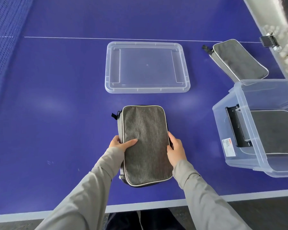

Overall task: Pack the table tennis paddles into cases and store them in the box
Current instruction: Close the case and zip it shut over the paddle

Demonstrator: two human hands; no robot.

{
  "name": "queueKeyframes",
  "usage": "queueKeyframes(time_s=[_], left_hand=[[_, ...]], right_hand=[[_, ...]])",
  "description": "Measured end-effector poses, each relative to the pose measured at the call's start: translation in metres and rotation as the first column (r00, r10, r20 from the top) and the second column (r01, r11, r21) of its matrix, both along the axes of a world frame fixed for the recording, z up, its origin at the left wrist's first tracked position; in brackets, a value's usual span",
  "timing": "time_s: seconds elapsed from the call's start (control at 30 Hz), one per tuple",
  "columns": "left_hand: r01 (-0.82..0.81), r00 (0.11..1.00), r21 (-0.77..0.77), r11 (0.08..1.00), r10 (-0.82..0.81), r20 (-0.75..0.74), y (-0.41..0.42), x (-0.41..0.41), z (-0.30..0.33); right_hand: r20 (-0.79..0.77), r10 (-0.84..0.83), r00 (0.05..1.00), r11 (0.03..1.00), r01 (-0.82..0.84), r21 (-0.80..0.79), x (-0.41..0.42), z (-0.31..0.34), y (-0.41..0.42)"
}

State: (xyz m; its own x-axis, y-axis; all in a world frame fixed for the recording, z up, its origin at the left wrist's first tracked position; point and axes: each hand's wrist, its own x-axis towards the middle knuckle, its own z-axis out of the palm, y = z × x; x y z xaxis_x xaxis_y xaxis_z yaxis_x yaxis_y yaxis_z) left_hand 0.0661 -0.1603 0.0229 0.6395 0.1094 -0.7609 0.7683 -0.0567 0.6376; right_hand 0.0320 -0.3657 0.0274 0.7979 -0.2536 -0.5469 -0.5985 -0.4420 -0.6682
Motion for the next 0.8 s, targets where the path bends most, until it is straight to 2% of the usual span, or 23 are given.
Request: queueKeyframes(time_s=[0.17,0.27,0.33,0.4,0.47,0.57,0.67,0.8], left_hand=[[-0.066,0.993,-0.057,0.996,0.071,0.090,-0.007,-0.007,0.004],[-0.143,0.984,-0.088,0.986,0.152,0.098,-0.014,-0.010,0.009],[-0.227,0.968,-0.106,0.968,0.236,0.081,-0.021,-0.011,0.014],[-0.343,0.934,-0.132,0.930,0.353,0.057,-0.027,-0.011,0.018],[-0.454,0.886,-0.155,0.877,0.463,0.028,-0.034,-0.008,0.023],[-0.564,0.820,-0.169,0.808,0.573,0.005,-0.044,-0.002,0.034],[-0.645,0.755,-0.167,0.746,0.655,0.011,-0.050,0.001,0.045],[-0.698,0.705,-0.184,0.692,0.709,-0.012,-0.057,-0.001,0.058]], right_hand=[[0.046,0.005,0.999,0.998,-0.002,-0.059,0.001,0.004,0.001],[0.244,-0.030,0.969,0.956,0.099,-0.277,-0.011,0.015,0.005],[0.421,0.019,0.907,0.891,0.176,-0.418,-0.028,0.027,0.009],[0.575,0.108,0.811,0.863,0.211,-0.459,-0.053,0.035,0.014],[0.653,0.197,0.732,0.871,0.176,-0.460,-0.077,0.041,0.025],[0.675,0.257,0.691,0.889,0.105,-0.445,-0.094,0.042,0.047],[0.665,0.193,0.721,0.892,0.152,-0.425,-0.089,0.043,0.062],[0.611,0.175,0.772,0.840,0.206,-0.502,-0.078,0.044,0.063]])
